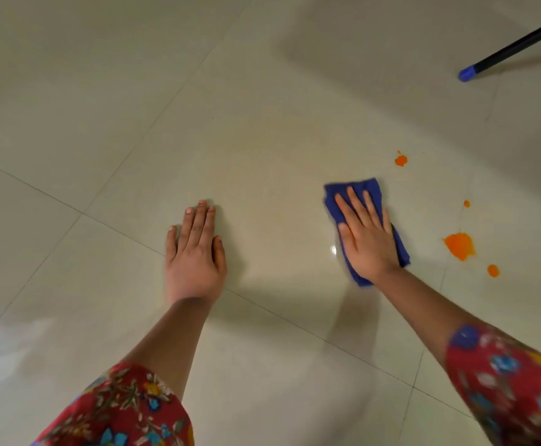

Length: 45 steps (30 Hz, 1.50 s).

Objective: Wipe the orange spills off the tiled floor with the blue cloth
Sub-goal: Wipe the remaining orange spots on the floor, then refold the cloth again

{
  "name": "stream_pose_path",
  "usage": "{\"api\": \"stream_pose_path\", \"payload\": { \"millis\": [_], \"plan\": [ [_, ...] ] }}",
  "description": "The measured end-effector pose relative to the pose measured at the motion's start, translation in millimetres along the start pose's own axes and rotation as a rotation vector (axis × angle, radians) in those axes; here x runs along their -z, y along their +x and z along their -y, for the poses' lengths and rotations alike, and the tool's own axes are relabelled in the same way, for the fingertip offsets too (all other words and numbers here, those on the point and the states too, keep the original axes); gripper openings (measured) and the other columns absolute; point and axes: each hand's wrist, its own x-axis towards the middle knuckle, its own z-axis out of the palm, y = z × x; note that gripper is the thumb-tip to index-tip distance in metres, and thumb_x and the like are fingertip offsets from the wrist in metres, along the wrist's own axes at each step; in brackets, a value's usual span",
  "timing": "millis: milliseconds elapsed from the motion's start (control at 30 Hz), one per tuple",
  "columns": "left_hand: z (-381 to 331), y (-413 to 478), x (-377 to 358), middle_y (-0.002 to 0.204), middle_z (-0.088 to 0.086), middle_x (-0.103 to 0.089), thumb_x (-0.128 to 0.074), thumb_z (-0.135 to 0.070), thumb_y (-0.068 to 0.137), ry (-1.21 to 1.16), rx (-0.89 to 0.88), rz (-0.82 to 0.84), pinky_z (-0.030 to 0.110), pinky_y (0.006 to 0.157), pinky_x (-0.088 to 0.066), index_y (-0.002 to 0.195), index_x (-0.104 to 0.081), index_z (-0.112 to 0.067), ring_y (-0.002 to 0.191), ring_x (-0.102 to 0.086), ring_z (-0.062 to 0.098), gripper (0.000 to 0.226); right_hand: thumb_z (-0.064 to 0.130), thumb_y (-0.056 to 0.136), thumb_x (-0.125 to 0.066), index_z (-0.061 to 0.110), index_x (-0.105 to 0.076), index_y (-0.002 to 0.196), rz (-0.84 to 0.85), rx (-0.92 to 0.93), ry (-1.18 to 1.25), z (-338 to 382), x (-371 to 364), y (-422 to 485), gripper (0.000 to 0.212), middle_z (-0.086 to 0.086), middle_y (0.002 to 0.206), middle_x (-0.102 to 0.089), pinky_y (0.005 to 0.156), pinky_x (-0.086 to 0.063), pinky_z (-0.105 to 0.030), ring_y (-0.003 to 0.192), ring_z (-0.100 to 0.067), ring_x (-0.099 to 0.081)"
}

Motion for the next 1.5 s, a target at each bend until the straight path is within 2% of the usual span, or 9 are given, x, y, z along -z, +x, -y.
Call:
{"api": "stream_pose_path", "payload": {
  "millis": [300,533,667,767,867,1000,1167,1333,1500],
  "plan": [
    [2.0,-0.4,0.4,0.161,-0.009,-0.012,-0.027,-0.027,0.1,-0.027,-0.017,0.003,0.038,0.121,-0.006,0.153,-0.018,-0.022,0.148,-0.006,0.008,0.054,0.053,0.097,-0.037,0.036,-0.018,0.152,0.081,0.494,0.015,49.6,-22.5,-121.4,0.06,0.008,0.161,-0.016,0.119,-0.009,-0.045,0.15,-0.019,-0.01],
    [4.2,-1.8,1.5,0.158,-0.007,-0.025,-0.033,-0.024,0.099,-0.079,-0.099,-0.038,0.035,0.121,-0.007,0.148,-0.035,-0.02,0.147,-0.014,0.008,0.049,0.052,0.095,-0.006,0.041,-0.009,0.15,0.023,-0.259,0.107,-29.0,-10.3,-96.6,0.057,0.016,0.159,-0.001,0.12,-0.008,-0.049,0.15,-0.014,0.001],
    [4.4,-7.5,3.5,0.15,-0.004,-0.041,-0.041,-0.02,0.096,-0.176,-0.174,-0.094,0.033,0.118,-0.019,0.136,-0.052,-0.02,0.142,-0.03,0.012,0.041,0.047,0.095,-0.012,0.037,-0.03,0.148,-0.004,-0.167,0.176,49.8,-20.6,-104.1,0.057,0.013,0.159,-0.015,0.117,-0.007,-0.042,0.149,-0.016,-0.008],
    [4.3,-18.8,10.9,0.145,-0.003,-0.048,-0.035,-0.025,0.093,-0.274,-0.263,-0.082,0.037,0.116,-0.028,0.129,-0.058,-0.018,0.139,-0.038,0.015,0.044,0.042,0.1,-0.024,0.035,-0.047,0.139,0.082,0.011,0.518,93.2,-19.0,-143.0,0.046,0.019,0.153,-0.03,0.116,-0.004,-0.029,0.146,-0.001,-0.011],
    [-8.6,-41.7,15.3,0.131,-0.002,-0.061,-0.037,-0.03,0.092,-0.435,-0.358,-0.02,0.04,0.115,-0.028,0.118,-0.065,-0.019,0.131,-0.047,0.012,0.04,0.028,0.104,-0.037,0.025,-0.057,0.127,0.24,-0.302,1.28,112.3,25.9,-163.4,0.031,0.013,0.134,-0.057,0.113,-0.025,-0.026,0.125,0.01,-0.044],
    [-45.7,-99.0,39.2,0.107,-0.001,-0.07,-0.041,-0.038,0.099,-1.074,-0.082,0.431,0.034,0.096,-0.046,0.107,-0.068,-0.023,0.101,-0.064,0.013,0.032,0.035,0.1,-0.038,0.019,-0.057,0.13,0.397,-0.667,1.951,108.1,96.7,-190.1,0.039,-0.003,0.127,-0.064,0.094,-0.05,-0.034,0.109,-0.018,-0.065],
    [-73.9,-118.2,74.7,0.106,0.008,-0.07,-0.037,-0.042,0.101,-1.256,0.093,0.893,0.035,0.088,-0.054,0.11,-0.067,-0.009,0.097,-0.067,0.026,0.045,0.041,0.094,-0.047,0.014,-0.068,0.1,0.284,-0.784,1.918,101.7,149.7,-204.4,0.034,-0.01,0.099,-0.067,0.082,-0.052,-0.035,0.086,-0.026,-0.069],
    [-95.1,-124.2,107.0,0.096,0.002,-0.069,-0.049,-0.027,0.097,-1.44,0.034,0.864,0.037,0.085,-0.051,0.105,-0.065,-0.009,0.085,-0.065,0.02,0.025,0.044,0.096,-0.045,0.012,-0.059,0.128,0.261,-0.761,1.831,102.5,175.6,-206.5,0.048,-0.01,0.126,-0.064,0.097,-0.047,-0.04,0.112,-0.028,-0.064],
    [-110.6,-127.3,123.2,0.101,0.003,-0.065,-0.062,-0.036,0.086,-1.557,0.055,0.898,0.039,0.09,-0.043,0.105,-0.061,-0.017,0.093,-0.06,0.023,0.026,0.044,0.096,-0.048,0.022,-0.06,0.126,0.28,-0.798,1.482,88.4,179.3,-218.6,0.039,-0.004,0.124,-0.067,0.084,-0.051,-0.035,0.108,-0.023,-0.064]
  ]
}}
